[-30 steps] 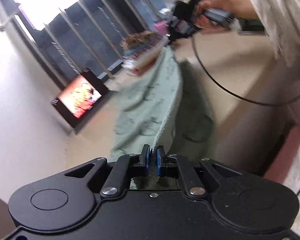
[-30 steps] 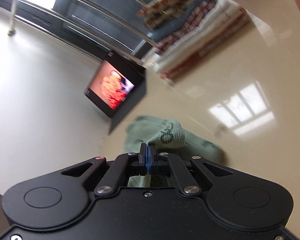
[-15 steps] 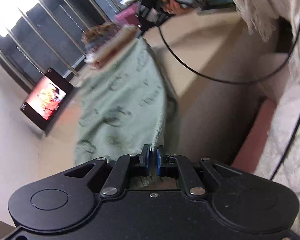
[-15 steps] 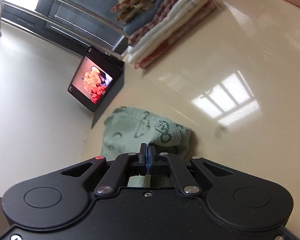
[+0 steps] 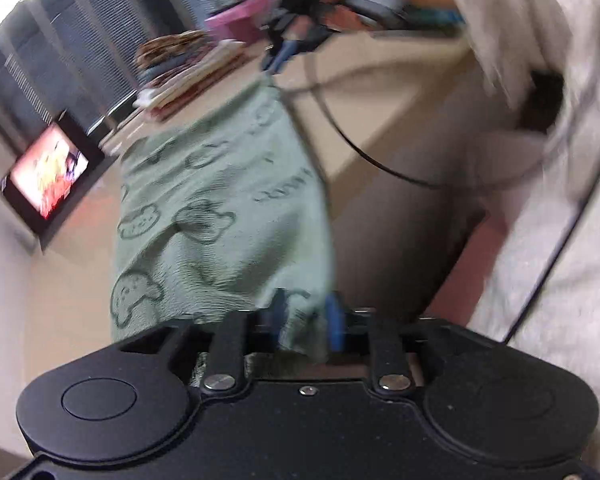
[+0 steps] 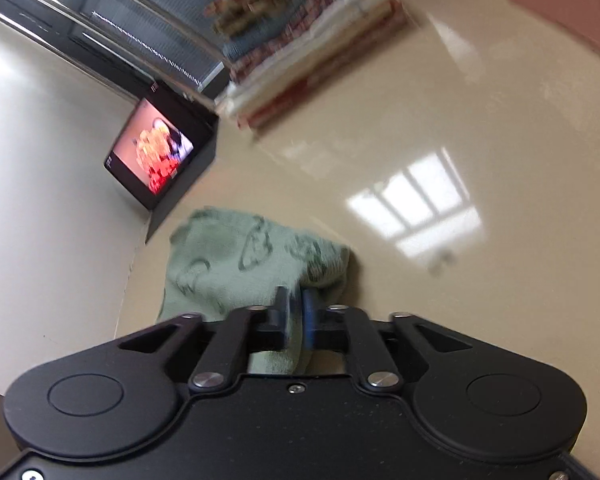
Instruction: Fold clothes
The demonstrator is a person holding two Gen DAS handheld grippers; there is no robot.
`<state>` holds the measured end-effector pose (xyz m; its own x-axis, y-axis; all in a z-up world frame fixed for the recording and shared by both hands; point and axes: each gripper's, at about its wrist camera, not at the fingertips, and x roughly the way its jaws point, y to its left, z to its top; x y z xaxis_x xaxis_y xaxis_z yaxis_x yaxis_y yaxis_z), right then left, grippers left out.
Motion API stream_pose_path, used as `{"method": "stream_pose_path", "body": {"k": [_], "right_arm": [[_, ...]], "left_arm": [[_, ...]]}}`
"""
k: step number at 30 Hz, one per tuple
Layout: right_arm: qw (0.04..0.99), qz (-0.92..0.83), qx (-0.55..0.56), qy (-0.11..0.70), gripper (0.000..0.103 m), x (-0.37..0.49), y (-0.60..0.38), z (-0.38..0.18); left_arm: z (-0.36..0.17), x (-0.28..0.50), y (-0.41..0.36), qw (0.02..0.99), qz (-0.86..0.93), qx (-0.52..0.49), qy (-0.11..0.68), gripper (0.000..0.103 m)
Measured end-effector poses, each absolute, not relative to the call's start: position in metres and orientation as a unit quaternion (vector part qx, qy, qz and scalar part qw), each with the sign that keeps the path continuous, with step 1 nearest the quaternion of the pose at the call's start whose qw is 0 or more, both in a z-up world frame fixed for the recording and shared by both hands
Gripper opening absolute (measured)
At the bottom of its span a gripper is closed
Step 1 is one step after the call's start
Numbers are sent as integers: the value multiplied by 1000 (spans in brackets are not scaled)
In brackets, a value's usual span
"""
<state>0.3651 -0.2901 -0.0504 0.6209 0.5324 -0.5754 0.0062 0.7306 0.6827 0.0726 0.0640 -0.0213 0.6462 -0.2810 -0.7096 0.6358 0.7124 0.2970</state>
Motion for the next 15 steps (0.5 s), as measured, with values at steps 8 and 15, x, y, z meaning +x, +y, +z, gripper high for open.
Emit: {"method": "stream_pose_path", "body": {"k": [8, 15], "right_arm": [[902, 195, 123, 364, 55, 314, -235, -4], [912, 218, -30, 347, 83, 267, -151, -19]], "left_arm": [[24, 97, 101, 911, -250, 186, 271, 79], [36, 174, 83, 928, -206, 194, 241, 94]]}}
